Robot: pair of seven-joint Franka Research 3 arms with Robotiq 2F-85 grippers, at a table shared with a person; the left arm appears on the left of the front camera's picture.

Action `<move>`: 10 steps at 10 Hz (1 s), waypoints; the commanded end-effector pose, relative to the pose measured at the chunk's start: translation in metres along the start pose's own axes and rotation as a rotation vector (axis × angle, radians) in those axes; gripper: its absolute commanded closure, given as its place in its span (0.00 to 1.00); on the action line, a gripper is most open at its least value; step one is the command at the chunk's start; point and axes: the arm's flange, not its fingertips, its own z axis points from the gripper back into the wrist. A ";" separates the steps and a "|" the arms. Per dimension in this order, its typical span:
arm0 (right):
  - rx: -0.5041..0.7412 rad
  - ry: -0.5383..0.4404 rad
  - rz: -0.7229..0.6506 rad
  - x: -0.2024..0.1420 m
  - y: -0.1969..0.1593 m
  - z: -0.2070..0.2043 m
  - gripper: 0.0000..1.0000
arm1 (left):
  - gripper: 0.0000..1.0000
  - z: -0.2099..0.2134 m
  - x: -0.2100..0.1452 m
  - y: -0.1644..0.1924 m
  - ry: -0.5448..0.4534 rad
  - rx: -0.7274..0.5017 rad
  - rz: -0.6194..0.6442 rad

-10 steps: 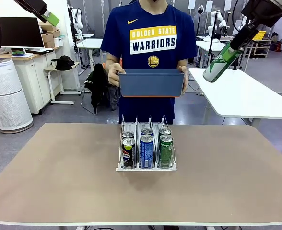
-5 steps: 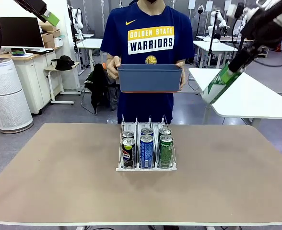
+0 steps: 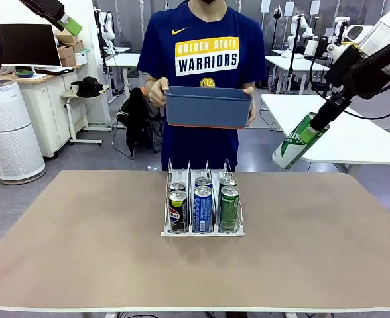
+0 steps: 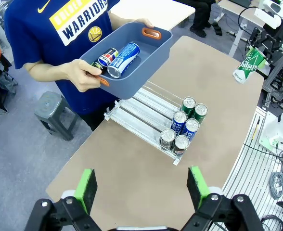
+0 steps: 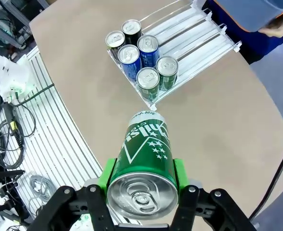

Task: Fill the beverage cans into the dispenser.
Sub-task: Place the picked Sprite in the line of the Automatic Can Dispenser with the same cans.

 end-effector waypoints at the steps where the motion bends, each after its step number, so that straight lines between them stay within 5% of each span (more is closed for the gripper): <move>1: -0.011 0.003 -0.025 0.005 0.001 0.007 0.42 | 0.00 0.000 -0.001 -0.001 0.005 0.003 -0.001; 5: -0.002 -0.004 -0.009 0.000 -0.001 0.002 0.42 | 0.00 0.000 -0.001 -0.001 0.005 0.003 -0.001; 10: -0.080 -0.020 -0.069 -0.049 0.068 -0.051 0.42 | 0.00 0.000 -0.001 -0.001 0.005 0.003 -0.001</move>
